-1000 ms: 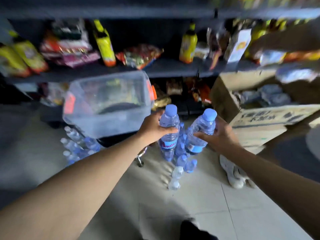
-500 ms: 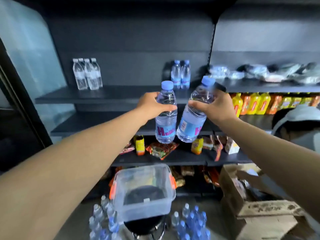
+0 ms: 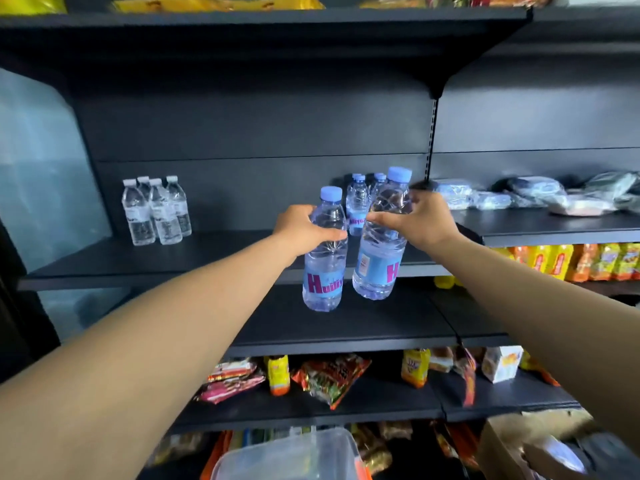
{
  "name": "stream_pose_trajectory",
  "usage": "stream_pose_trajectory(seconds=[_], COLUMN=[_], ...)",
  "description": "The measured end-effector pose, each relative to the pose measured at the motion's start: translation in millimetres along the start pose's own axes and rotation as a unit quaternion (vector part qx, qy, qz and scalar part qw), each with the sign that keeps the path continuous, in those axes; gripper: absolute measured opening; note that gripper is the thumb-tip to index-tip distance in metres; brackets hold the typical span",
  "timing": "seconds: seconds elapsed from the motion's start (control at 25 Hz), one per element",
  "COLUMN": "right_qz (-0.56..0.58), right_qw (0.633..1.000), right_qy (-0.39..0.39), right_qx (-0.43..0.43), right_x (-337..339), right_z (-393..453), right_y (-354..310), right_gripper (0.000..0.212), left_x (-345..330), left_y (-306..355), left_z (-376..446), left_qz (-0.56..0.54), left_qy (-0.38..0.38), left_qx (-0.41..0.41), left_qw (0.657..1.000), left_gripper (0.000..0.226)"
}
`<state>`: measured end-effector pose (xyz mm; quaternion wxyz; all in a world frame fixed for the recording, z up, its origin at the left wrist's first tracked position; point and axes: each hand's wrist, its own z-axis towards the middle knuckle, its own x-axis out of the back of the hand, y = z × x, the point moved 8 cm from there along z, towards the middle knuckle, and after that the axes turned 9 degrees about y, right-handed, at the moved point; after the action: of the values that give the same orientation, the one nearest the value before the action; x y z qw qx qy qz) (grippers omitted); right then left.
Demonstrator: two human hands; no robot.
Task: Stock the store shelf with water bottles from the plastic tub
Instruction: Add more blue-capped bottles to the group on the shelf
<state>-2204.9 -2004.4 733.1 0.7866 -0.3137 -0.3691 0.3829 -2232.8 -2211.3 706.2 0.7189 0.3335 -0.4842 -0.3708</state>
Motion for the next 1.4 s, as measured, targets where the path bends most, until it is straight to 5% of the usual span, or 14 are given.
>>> stream_pose_trajectory(seconds=[0.28,0.64,0.96,1.4], right_qz=[-0.097,-0.079,0.190,0.146], right_qw=[0.995,0.990,0.965,0.976], right_qy=[0.014,0.061,-0.084,-0.005], right_qx=[-0.034,-0.103,-0.163,-0.164], right_x=[-65.1,-107.4,-146.8,-155.5], right_z=[178.4,291.3,264.3,258.1], right_y=[139.0,265.3,320.0,347.0], right_gripper=[0.032,0.050,0.072,0.068], left_x=[-115.5,-213.6,-228.8,-252.5], left_y=[-57.4,-82.4,-97.0,-138.6], left_z=[198.0,336.6,333.5,324.2], left_qz=[-0.026,-0.046,-0.131,-0.107], left_qy=[0.014,0.017,-0.057,-0.019], left_qx=[0.020,0.016,0.024,0.039], left_qw=[0.999,0.999,0.990,0.993], left_gripper=[0.040,0.037,0.062,0.068])
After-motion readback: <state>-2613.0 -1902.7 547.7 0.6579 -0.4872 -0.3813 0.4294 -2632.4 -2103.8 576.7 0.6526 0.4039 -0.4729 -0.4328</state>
